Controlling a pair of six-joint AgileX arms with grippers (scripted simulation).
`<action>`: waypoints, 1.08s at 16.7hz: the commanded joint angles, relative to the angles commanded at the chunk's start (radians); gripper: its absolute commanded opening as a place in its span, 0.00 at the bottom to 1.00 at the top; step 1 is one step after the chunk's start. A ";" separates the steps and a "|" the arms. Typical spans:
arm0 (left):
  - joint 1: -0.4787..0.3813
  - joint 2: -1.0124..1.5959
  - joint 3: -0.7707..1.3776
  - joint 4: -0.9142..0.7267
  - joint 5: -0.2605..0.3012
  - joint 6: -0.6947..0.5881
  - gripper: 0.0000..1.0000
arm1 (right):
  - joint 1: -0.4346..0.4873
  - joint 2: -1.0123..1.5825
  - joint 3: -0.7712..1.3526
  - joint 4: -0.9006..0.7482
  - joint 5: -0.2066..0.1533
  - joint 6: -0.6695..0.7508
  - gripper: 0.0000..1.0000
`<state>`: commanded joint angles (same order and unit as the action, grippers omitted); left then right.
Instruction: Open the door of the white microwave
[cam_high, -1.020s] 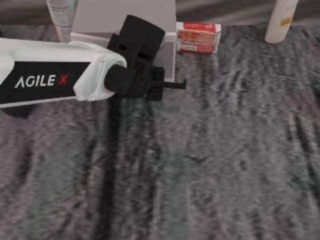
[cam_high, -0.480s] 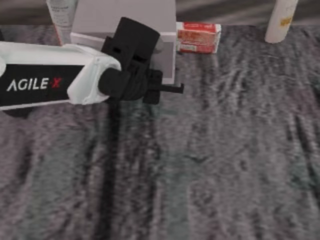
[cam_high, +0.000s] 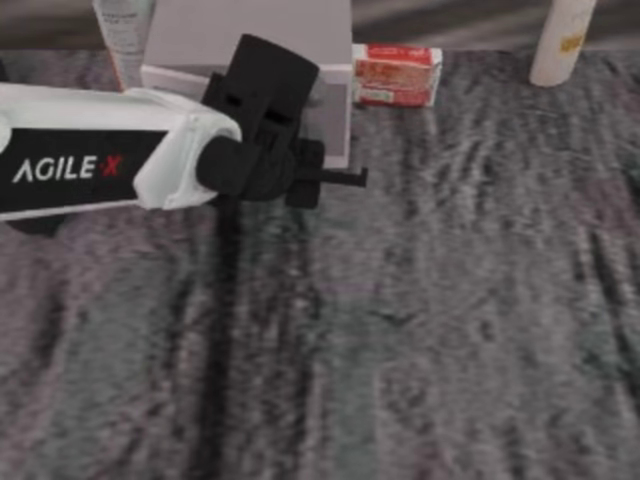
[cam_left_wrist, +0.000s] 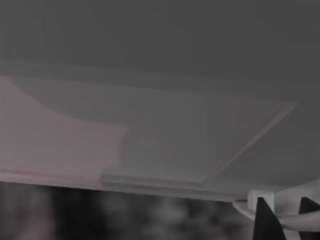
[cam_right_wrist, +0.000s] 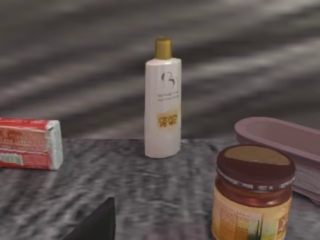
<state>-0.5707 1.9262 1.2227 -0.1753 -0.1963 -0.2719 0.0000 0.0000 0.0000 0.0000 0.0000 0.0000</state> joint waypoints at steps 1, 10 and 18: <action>0.000 0.000 0.000 0.000 0.000 0.000 0.00 | 0.000 0.000 0.000 0.000 0.000 0.000 1.00; 0.000 0.000 0.000 0.000 0.000 0.000 0.00 | 0.000 0.000 0.000 0.000 0.000 0.000 1.00; 0.000 -0.011 -0.016 0.008 0.019 0.016 0.00 | 0.000 0.000 0.000 0.000 0.000 0.000 1.00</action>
<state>-0.5705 1.9153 1.2064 -0.1675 -0.1769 -0.2559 0.0000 0.0000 0.0000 0.0000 0.0000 0.0000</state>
